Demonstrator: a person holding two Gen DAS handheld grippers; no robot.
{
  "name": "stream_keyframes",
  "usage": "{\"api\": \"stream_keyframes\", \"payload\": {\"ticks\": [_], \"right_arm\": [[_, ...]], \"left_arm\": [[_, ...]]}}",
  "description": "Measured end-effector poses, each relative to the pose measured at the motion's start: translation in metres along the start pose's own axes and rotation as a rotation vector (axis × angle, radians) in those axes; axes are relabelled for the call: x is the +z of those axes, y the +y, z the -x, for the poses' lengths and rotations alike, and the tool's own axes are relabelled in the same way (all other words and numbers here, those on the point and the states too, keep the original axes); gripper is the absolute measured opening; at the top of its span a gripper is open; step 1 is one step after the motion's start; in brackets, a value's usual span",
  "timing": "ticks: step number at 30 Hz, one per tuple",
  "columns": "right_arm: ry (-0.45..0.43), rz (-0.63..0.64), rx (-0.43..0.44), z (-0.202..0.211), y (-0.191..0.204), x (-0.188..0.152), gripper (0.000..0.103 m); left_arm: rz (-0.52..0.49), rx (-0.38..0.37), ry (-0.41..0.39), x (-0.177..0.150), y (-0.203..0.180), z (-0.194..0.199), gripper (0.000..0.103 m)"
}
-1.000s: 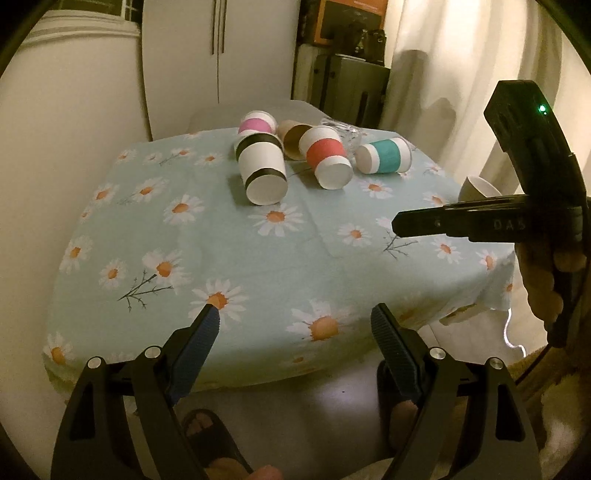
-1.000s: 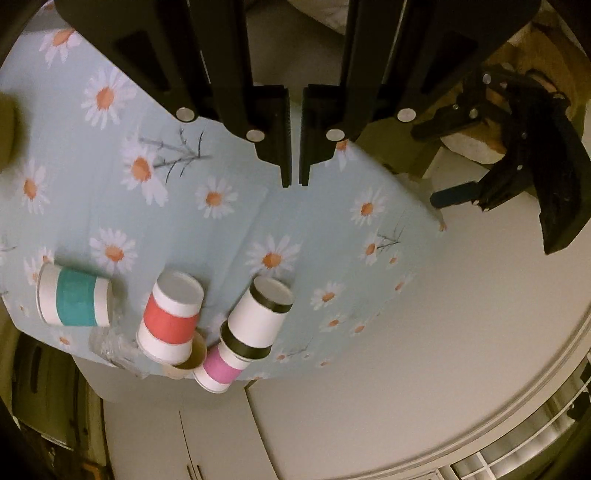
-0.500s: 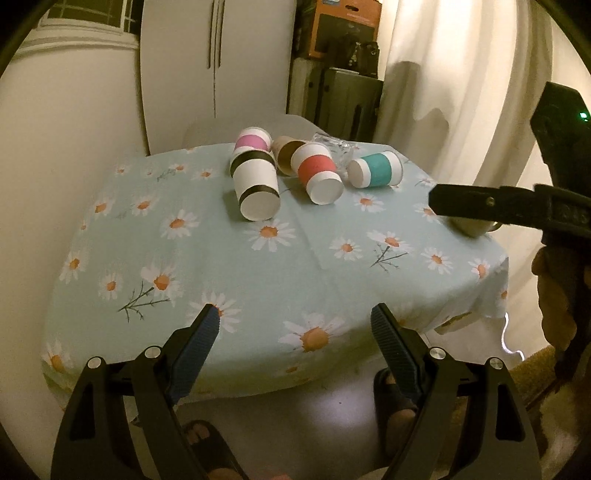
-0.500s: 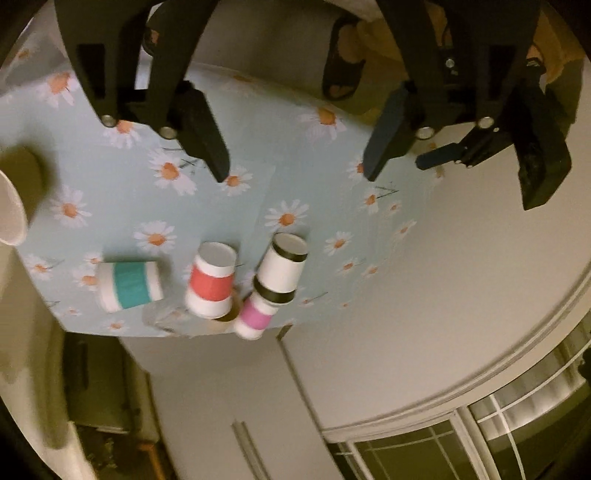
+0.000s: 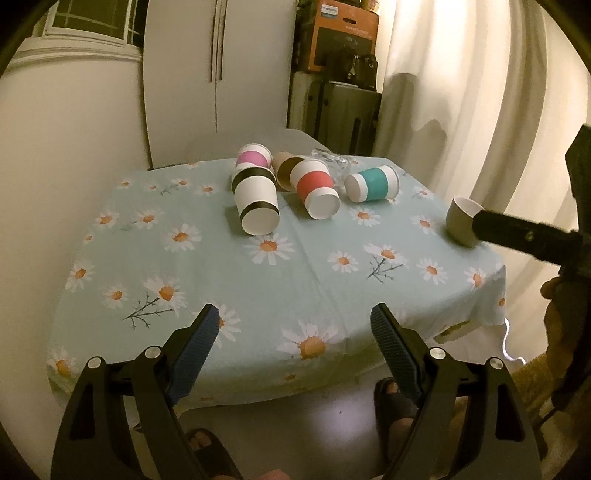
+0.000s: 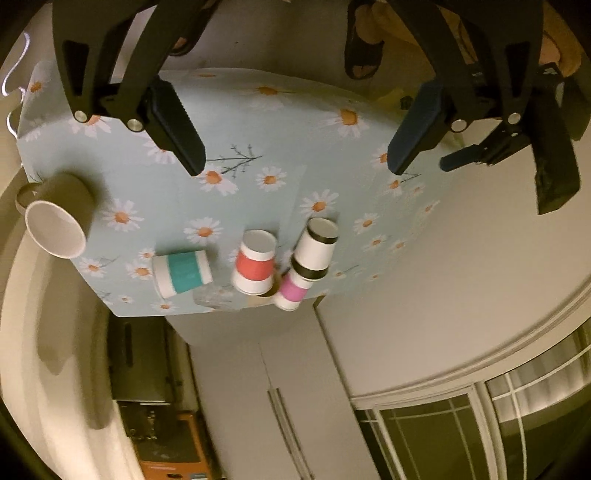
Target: Flip cup upright
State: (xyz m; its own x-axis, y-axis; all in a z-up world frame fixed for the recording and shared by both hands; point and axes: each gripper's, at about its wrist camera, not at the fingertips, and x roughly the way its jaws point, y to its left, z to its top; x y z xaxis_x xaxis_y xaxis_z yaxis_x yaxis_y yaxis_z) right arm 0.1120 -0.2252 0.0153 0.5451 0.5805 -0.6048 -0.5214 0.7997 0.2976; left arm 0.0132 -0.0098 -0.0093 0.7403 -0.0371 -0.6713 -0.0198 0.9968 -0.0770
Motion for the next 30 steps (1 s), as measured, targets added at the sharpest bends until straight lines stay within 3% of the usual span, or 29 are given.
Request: {"api": "stream_keyframes", "payload": {"ticks": [30], "right_arm": [[0.002,0.104,-0.048,-0.006,0.01,-0.004,0.098]], "left_arm": [[-0.002,0.02,-0.023,0.002,-0.002,0.004,0.082]]}}
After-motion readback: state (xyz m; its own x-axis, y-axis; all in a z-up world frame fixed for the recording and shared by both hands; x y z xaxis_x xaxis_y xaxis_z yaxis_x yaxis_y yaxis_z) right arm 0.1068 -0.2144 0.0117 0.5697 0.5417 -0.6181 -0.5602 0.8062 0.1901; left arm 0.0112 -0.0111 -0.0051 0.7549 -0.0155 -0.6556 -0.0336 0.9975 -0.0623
